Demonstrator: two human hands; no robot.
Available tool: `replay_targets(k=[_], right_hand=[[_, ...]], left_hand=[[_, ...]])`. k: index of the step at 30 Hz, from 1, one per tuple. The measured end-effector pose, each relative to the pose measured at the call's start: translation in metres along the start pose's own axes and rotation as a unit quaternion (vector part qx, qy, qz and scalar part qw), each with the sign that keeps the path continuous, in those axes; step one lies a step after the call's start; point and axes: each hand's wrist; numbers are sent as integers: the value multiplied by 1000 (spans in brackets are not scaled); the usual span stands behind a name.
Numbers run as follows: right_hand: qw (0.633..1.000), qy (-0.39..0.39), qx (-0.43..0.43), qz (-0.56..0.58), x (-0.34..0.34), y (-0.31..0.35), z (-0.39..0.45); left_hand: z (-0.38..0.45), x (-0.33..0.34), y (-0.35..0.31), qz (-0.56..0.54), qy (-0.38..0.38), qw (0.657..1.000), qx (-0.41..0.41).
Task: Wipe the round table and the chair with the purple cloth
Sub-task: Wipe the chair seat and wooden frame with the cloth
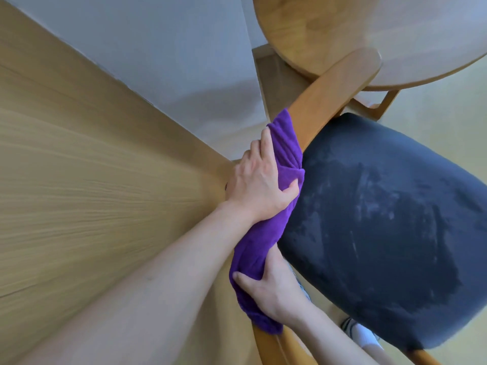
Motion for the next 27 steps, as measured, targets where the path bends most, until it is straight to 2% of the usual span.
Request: replay_targets(k=[7,12,16,19,21,24,27], right_hand=[[996,-66,-7,54,-49,-9,7],[980,-196,-11,16,-136,-6,17],[956,-273,-101,-27,-197,31,24],[914,-295,-240,-142,-224,72,45],[873,-247,-312,-283,-231,94,70],[793,-160,-282,-516,-234,94,103],[754,-182,-276,-568,-247,69,109]], left_hand=[[67,-4,-14,16,18,998,66],[95,-5,-18,-4,22,994,105],[81,-3,-21,-39,-16,996,78],[42,9,-24,-67,-88,994,-5],[12,20,-21,-64,-86,994,-36],[-15,25,-13,-58,-39,996,-60],[-27,11,-7,-42,-7,998,-43]])
Point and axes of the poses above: each hand's wrist, its own z-axis towards the middle knuckle, its own x-axis out of the palm, y = z × x, and after that the axes turned 11 degrees about -z, right-handed
